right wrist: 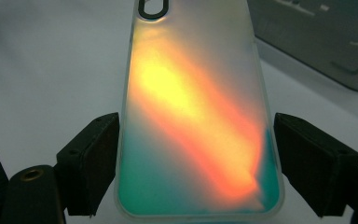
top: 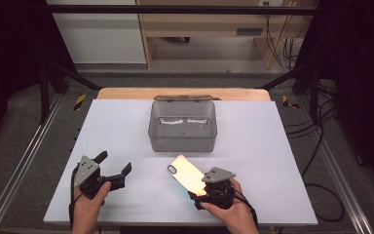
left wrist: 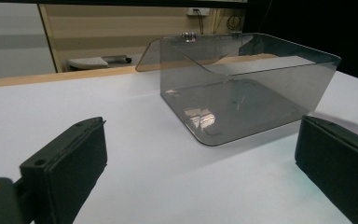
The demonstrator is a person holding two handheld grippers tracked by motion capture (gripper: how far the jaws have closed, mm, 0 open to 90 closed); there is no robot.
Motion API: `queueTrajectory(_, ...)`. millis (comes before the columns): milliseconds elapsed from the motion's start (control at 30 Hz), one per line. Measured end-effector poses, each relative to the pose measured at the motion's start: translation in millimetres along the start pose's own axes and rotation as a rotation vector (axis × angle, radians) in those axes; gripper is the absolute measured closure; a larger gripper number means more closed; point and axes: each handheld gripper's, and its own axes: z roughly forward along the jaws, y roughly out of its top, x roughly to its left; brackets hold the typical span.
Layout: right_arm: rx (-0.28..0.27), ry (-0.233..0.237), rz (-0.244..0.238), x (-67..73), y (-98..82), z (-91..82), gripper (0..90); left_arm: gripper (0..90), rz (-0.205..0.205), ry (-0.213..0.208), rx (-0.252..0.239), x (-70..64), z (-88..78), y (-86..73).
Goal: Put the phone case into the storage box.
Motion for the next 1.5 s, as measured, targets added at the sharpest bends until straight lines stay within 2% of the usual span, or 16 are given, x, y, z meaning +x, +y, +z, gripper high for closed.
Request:
queueTrajectory(67, -0.039, -0.017, 0.009, -2.5, 3.0, -7.9, 17.6, 2.4, -0.006, -0.004, -0.007, -2.3, -0.3, 2.4)
queueTrajectory(133, -0.089, -0.025, 0.021, -5.5, 7.3, -16.9, 17.6, 2.4, 0.006, -0.014, -0.011, -6.7, -0.3, 7.1)
queueTrajectory(233, -0.161, -0.048, 0.019, -10.5, 16.7, -30.2, 17.6, 2.3, 0.002, -0.057, -0.036, -15.5, 3.1, 18.8)
queueTrajectory(400, -0.249, -0.064, 0.049, -22.8, 29.1, -36.2, 17.6, 2.5, 0.027, -0.127, -0.044, -32.6, 16.3, 39.9)
queueTrajectory(500, -0.288, -0.071, 0.054, -30.3, 39.5, -35.4, 17.6, 2.4, 0.043, -0.15, -0.047, -39.3, 24.2, 51.1)
queueTrajectory(700, -0.349, -0.072, 0.072, -37.0, 53.2, -31.7, 17.6, 2.5, 0.044, -0.216, -0.054, -51.5, 38.3, 75.4)
queueTrajectory(767, -0.369, -0.067, 0.073, -35.8, 55.8, -30.3, 17.6, 2.5, 0.032, -0.24, -0.059, -55.5, 41.4, 82.1)
queueTrajectory(900, -0.398, -0.063, 0.069, -32.7, 57.6, -28.5, 17.5, 2.6, 0.039, -0.277, -0.061, -63.9, 47.3, 92.7)
queueTrajectory(1067, -0.42, -0.07, 0.069, -28.1, 57.6, -27.2, 17.5, 3.4, -0.016, -0.326, -0.065, -72.9, 53.1, 100.8)
queueTrajectory(1333, -0.46, -0.074, 0.056, -23.7, 57.9, -30.8, 17.5, 7.4, -0.036, -0.358, -0.052, -82.3, 58.7, 105.5)
queueTrajectory(1500, -0.468, -0.074, 0.054, -22.7, 56.3, -32.9, 17.5, 13.8, -0.029, -0.364, -0.041, -88.9, 63.1, 105.1)
